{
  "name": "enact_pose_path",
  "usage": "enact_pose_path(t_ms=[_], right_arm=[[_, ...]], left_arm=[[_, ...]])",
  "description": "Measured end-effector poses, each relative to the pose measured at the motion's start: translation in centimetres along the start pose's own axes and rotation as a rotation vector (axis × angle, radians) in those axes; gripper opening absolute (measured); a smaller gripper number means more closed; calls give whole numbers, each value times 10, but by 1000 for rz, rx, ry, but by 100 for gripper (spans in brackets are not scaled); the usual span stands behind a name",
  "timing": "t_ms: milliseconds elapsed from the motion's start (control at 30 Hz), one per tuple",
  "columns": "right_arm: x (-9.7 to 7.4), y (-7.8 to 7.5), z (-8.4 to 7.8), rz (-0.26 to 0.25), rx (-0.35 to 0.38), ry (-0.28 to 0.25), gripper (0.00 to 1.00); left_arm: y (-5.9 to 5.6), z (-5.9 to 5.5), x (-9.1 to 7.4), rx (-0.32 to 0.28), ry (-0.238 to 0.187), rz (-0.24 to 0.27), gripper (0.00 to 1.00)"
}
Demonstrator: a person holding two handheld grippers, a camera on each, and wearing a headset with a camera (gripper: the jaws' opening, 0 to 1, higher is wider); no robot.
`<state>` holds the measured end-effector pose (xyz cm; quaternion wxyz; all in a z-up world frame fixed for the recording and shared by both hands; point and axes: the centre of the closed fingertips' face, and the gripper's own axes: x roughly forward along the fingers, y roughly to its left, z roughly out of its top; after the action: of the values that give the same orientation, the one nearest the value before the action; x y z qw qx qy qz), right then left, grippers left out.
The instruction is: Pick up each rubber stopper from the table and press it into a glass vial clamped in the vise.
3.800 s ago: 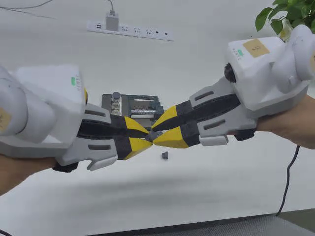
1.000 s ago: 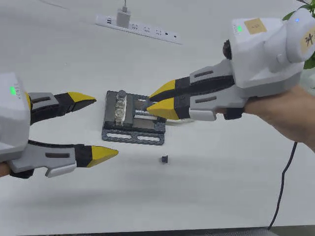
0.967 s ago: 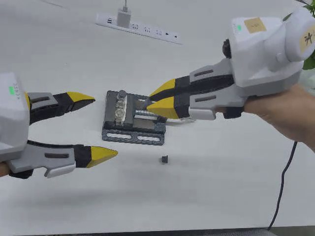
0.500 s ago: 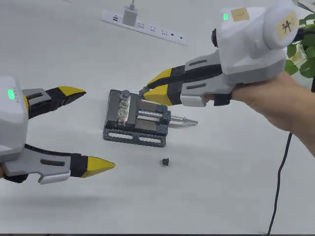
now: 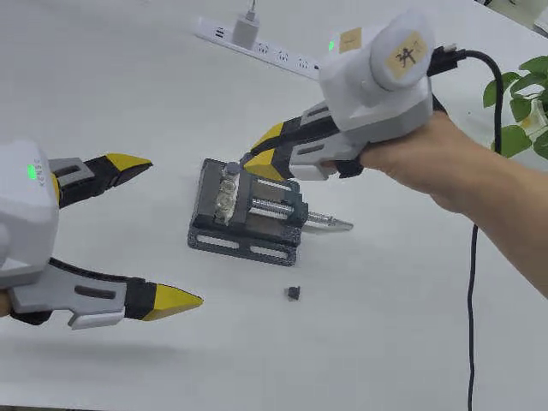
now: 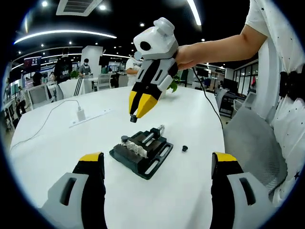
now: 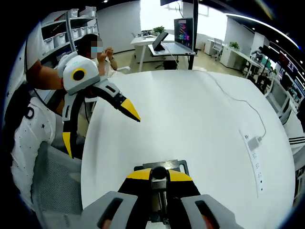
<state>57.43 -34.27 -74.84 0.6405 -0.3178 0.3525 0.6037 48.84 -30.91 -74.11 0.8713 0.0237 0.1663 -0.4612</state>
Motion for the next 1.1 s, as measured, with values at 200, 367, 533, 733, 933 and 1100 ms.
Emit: enact_pose_path(t_ms=[200, 367, 533, 733, 933, 1100], right_arm=[[18, -3, -10, 2, -20, 64, 7], [28, -4, -18, -2, -34, 106, 7], [33, 1, -21, -2, -41, 132, 7], [39, 2, -25, -2, -47, 149, 6], [42, 2, -27, -4, -56, 160, 6], [44, 1, -28, -3, -75, 173, 6]], left_arm=[[2, -3, 1, -6, -2, 0, 93], [1, -8, 2, -11, 0, -5, 94], [1, -10, 3, -21, -3, -10, 94], [1, -10, 5, -25, -7, -15, 94], [2, -10, 4, -28, -9, -15, 93], [2, -11, 3, -33, -12, -16, 93]])
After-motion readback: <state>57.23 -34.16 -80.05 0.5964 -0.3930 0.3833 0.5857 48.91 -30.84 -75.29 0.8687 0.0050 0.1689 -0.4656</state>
